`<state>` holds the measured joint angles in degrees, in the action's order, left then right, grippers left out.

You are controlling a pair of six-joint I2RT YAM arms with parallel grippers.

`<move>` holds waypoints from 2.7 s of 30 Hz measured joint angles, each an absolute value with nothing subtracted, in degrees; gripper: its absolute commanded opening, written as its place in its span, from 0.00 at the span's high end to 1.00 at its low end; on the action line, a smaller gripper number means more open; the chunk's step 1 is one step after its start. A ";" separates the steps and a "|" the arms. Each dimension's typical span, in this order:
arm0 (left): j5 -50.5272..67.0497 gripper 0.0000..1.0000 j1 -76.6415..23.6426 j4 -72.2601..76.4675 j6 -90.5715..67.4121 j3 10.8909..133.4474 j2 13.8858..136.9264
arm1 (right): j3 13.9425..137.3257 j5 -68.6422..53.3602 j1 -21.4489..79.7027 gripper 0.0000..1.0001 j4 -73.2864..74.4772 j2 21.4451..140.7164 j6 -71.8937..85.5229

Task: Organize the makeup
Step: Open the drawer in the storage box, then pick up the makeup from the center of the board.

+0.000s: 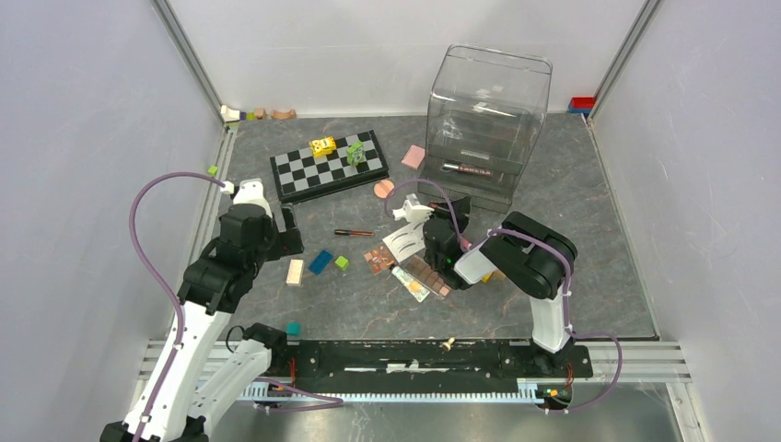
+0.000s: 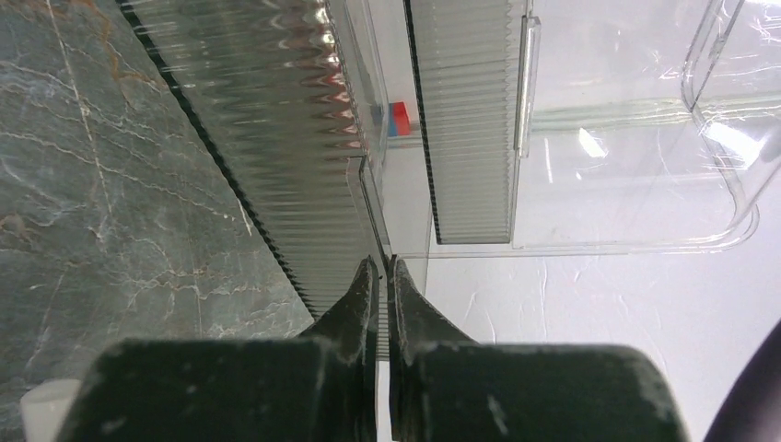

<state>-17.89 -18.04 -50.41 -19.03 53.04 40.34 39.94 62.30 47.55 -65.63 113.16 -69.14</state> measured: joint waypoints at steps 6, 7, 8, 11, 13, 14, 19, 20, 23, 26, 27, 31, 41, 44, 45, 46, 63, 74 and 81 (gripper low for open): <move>-17.87 0.00 -18.04 -50.41 -19.03 53.06 40.07 | 39.48 63.35 48.27 1.00 -65.73 112.92 -68.71; -17.87 0.00 -18.04 -50.41 -19.03 53.04 40.07 | 39.38 63.51 48.34 0.98 -65.76 112.90 -68.60; -17.87 0.00 -18.04 -50.41 -19.03 53.04 40.07 | 39.27 63.55 48.38 0.93 -65.76 112.86 -68.55; -17.87 0.00 -18.04 -50.41 -19.03 53.04 40.05 | 39.16 63.72 48.49 0.70 -65.78 112.75 -68.10; -17.87 0.00 -18.04 -50.41 -19.03 53.04 40.01 | 39.13 63.72 48.56 0.54 -65.67 112.75 -67.11; -17.87 0.00 -18.04 -50.41 -19.03 53.06 40.01 | 39.07 63.70 48.66 0.50 -65.23 112.77 -66.39; -17.87 0.00 -18.04 -50.41 -19.03 53.04 40.01 | 38.22 63.66 49.15 0.38 -62.72 112.77 -64.05; -17.87 0.00 -18.04 -50.41 -19.03 53.04 40.01 | 38.09 63.66 49.19 0.36 -62.19 112.75 -63.59; -17.87 0.00 -18.04 -50.41 -19.03 53.04 40.01 | 37.54 63.48 49.45 0.27 -60.16 112.07 -62.26; -17.87 0.00 -18.04 -50.41 -19.03 53.06 40.01 | 37.06 63.44 49.80 0.23 -57.63 109.78 -61.08; -17.87 0.00 -18.04 -50.41 -19.03 53.06 40.01 | 37.04 63.31 50.04 0.21 -57.06 108.90 -60.73; -17.87 0.00 -18.04 -50.41 -19.03 53.04 39.99 | 37.06 62.98 51.48 0.14 -53.80 104.51 -59.22; -17.89 0.00 -18.04 -50.41 -19.03 53.04 39.20 | 40.23 57.25 54.96 0.02 -30.37 92.25 -44.82; -17.91 0.00 -18.04 -50.41 -19.03 53.04 38.74 | 41.04 53.74 55.37 0.02 -21.21 86.48 -37.30; -17.91 0.00 -18.04 -50.41 -19.03 53.04 38.59 | 41.36 52.64 55.37 0.02 -18.72 84.55 -35.00; -17.91 0.00 -18.04 -50.41 -19.03 53.04 38.41 | 41.80 51.57 55.37 0.02 -16.01 82.41 -32.40; -18.04 0.00 -18.04 -50.41 -19.03 53.04 37.63 | 50.50 15.16 55.35 0.02 19.25 71.31 6.48; -18.15 0.00 -18.04 -50.43 -19.03 53.04 37.04 | 53.10 3.97 55.33 0.02 22.28 79.09 12.67; -19.27 0.00 -17.87 -50.41 -19.03 53.06 34.41 | 70.46 -0.40 55.35 0.02 23.53 93.45 3.07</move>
<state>-19.27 -17.87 -50.41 -19.03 53.06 34.41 70.46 -0.40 55.35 23.53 93.45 3.07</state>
